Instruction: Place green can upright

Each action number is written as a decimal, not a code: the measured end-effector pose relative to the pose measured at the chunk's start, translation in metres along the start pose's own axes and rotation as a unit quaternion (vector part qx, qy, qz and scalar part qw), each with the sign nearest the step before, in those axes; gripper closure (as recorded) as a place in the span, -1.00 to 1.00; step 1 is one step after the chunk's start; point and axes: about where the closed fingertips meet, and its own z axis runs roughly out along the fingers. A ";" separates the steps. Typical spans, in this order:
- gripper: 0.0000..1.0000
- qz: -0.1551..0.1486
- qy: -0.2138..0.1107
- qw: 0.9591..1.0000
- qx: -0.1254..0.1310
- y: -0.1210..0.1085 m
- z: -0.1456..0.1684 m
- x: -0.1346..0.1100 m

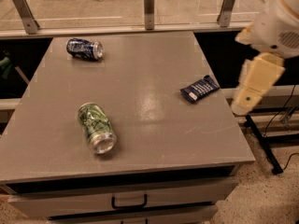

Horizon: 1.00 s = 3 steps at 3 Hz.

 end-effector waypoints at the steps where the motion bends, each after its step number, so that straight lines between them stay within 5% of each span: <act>1: -1.00 0.014 -0.045 0.999 -0.025 -0.015 0.015 -0.072; 2: -1.00 0.059 -0.090 0.993 -0.054 -0.018 0.027 -0.144; 3: -1.00 0.059 -0.090 0.993 -0.054 -0.018 0.027 -0.144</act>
Offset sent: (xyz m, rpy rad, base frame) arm 0.0807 0.2086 0.0280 0.3521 0.1355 -0.0572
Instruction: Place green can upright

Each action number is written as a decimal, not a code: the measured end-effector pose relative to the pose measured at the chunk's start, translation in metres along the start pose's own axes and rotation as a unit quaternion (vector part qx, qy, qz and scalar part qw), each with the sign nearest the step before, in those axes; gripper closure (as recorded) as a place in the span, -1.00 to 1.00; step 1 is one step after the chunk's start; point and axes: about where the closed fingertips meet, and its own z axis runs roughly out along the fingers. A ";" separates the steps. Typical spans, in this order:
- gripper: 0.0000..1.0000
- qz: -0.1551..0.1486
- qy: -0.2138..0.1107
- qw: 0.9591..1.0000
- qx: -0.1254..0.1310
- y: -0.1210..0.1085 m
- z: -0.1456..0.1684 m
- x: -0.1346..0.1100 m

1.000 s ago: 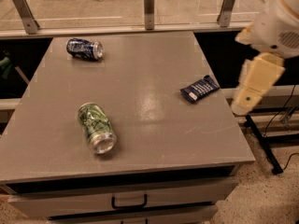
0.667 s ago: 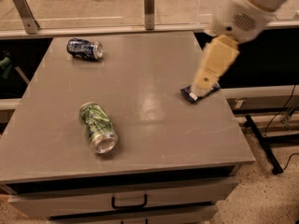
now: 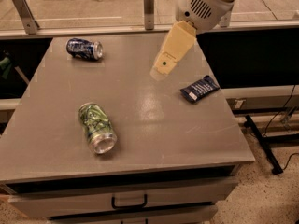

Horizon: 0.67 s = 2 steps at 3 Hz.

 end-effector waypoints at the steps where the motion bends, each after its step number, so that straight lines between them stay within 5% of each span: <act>1: -1.00 0.013 -0.002 1.000 -0.011 0.016 0.011 -0.018; 2: -1.00 0.053 0.000 0.998 -0.027 0.043 0.037 -0.041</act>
Offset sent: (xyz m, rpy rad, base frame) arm -0.0375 0.1153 -0.0464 0.0812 0.2322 -0.2311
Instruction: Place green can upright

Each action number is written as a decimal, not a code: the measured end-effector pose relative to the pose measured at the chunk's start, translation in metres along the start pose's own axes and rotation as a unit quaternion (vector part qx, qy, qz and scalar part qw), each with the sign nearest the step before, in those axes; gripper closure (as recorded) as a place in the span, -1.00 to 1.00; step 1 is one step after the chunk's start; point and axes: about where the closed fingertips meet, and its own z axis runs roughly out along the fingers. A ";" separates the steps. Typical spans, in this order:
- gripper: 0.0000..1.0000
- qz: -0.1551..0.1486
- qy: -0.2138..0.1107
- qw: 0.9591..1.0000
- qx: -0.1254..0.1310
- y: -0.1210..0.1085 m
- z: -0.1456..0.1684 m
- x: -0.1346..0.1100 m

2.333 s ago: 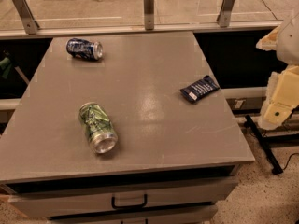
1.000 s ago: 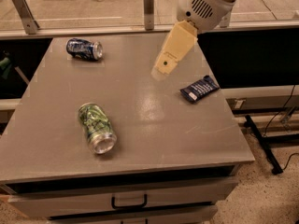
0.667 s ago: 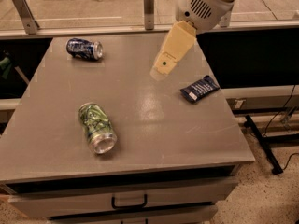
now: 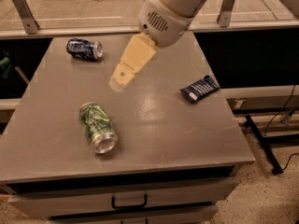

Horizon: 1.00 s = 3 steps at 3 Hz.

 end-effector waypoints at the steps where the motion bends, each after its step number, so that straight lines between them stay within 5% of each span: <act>1: -1.00 0.066 0.012 0.998 -0.018 0.025 0.031 -0.012; 3: -1.00 0.174 0.062 0.983 -0.015 0.052 0.097 -0.022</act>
Offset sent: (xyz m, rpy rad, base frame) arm -0.0270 0.0925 -0.0958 -0.0355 0.2907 -0.3574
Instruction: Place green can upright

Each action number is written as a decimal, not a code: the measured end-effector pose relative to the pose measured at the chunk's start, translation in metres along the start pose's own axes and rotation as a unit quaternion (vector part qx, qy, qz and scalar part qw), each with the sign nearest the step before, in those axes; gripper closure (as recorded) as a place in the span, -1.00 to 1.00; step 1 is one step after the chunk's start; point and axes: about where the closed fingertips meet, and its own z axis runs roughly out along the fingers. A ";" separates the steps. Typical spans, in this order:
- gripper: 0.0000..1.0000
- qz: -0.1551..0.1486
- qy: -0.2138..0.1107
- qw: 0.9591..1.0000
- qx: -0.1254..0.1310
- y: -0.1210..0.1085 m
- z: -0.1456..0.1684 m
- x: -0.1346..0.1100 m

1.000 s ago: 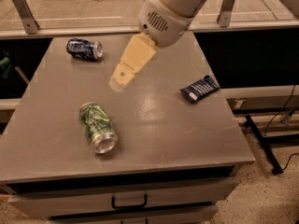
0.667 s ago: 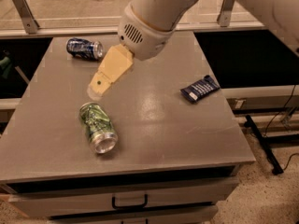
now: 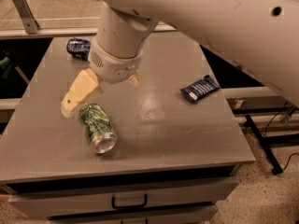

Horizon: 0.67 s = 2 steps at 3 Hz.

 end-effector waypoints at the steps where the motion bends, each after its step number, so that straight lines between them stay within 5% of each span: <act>1: -1.00 0.035 0.022 0.999 0.010 0.012 0.027 -0.004; 2: -1.00 0.049 0.042 0.998 0.025 0.027 0.052 -0.008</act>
Offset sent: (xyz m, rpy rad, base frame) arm -0.0150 0.0667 -0.0641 -0.1490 0.0729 -0.1282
